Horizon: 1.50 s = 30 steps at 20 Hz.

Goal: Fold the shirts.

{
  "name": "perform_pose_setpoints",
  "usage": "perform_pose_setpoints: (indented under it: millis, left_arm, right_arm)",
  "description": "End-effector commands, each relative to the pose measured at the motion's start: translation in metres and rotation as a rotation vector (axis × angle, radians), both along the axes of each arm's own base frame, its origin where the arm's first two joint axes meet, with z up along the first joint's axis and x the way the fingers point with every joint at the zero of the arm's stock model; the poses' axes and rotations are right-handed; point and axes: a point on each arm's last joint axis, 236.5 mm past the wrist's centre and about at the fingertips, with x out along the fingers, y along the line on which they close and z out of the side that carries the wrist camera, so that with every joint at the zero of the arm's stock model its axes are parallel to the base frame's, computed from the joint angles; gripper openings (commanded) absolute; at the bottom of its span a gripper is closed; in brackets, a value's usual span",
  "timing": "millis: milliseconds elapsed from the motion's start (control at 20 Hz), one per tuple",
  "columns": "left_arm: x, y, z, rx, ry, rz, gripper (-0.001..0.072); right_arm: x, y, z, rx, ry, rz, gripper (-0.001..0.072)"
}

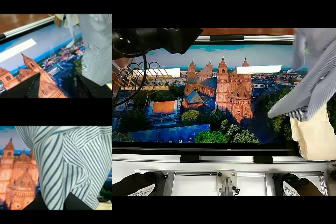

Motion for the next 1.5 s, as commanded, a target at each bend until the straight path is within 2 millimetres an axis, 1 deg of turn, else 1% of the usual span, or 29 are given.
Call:
perform_pose_setpoints:
  millis: [0,100,150,200,250,300,350,450,550,600,700,750,800,900,1150,1250,1350,1450]
  left_arm:
    - [0.013,0.003,0.025,-0.082,-0.078,0.046,0.0486]
    - [0.019,0.010,0.059,-0.164,-0.181,0.088,0.0289]
    - [0.020,0.012,0.073,-0.193,-0.232,0.104,0.0250]
    - [0.019,0.012,0.084,-0.221,-0.267,0.112,0.0253]
    - [0.017,0.011,0.091,-0.236,-0.297,0.114,0.0371]
    - [0.013,0.006,0.096,-0.228,-0.333,0.107,0.0608]
    - [0.010,0.002,0.097,-0.227,-0.339,0.096,0.0635]
    - [0.008,-0.003,0.095,-0.224,-0.333,0.084,0.0631]
    - [0.008,-0.003,0.094,-0.198,-0.356,0.089,0.0538]
    - [0.010,-0.001,0.094,-0.176,-0.372,0.096,0.0513]
    - [0.015,0.004,0.090,-0.111,-0.413,0.124,0.0524]
    - [0.018,0.006,0.087,-0.081,-0.424,0.136,0.0552]
    - [0.021,0.007,0.082,-0.048,-0.428,0.143,0.0559]
    - [0.029,0.006,0.073,-0.008,-0.428,0.155,0.0561]
    - [0.051,-0.001,0.052,0.034,-0.415,0.168,0.0531]
    - [0.057,-0.002,0.052,0.021,-0.428,0.179,0.0531]
    - [0.059,-0.001,0.059,0.000,-0.450,0.192,0.0531]
    - [0.064,0.008,0.063,-0.009,-0.462,0.215,0.0530]
  right_arm:
    - [-0.005,0.038,-0.001,0.059,0.014,0.153,0.0076]
    - [-0.010,0.065,-0.004,0.091,0.027,0.268,0.0075]
    - [-0.014,0.084,-0.008,0.121,0.041,0.349,0.0076]
    - [-0.018,0.101,-0.012,0.147,0.059,0.414,0.0076]
    - [-0.019,0.112,-0.018,0.154,0.080,0.447,0.0076]
    - [-0.017,0.123,-0.024,0.149,0.097,0.474,0.0076]
    - [-0.013,0.133,-0.030,0.141,0.111,0.495,0.0076]
    - [-0.005,0.161,-0.046,0.121,0.146,0.565,0.0076]
    - [0.003,0.192,-0.061,0.068,0.152,0.657,0.0075]
    - [0.009,0.204,-0.065,0.048,0.139,0.676,0.0076]
    - [0.018,0.223,-0.069,0.020,0.112,0.703,0.0076]
    - [0.019,0.231,-0.072,0.007,0.106,0.727,0.0076]
    - [0.018,0.237,-0.074,-0.006,0.103,0.747,0.0075]
    - [0.018,0.242,-0.075,-0.017,0.096,0.765,0.0076]
    - [0.018,0.242,-0.075,-0.028,0.090,0.773,0.0075]
    - [0.018,0.242,-0.075,-0.031,0.089,0.775,0.0075]
    - [0.018,0.242,-0.075,-0.036,0.087,0.779,0.0075]
    - [0.018,0.242,-0.075,-0.040,0.084,0.784,0.0075]
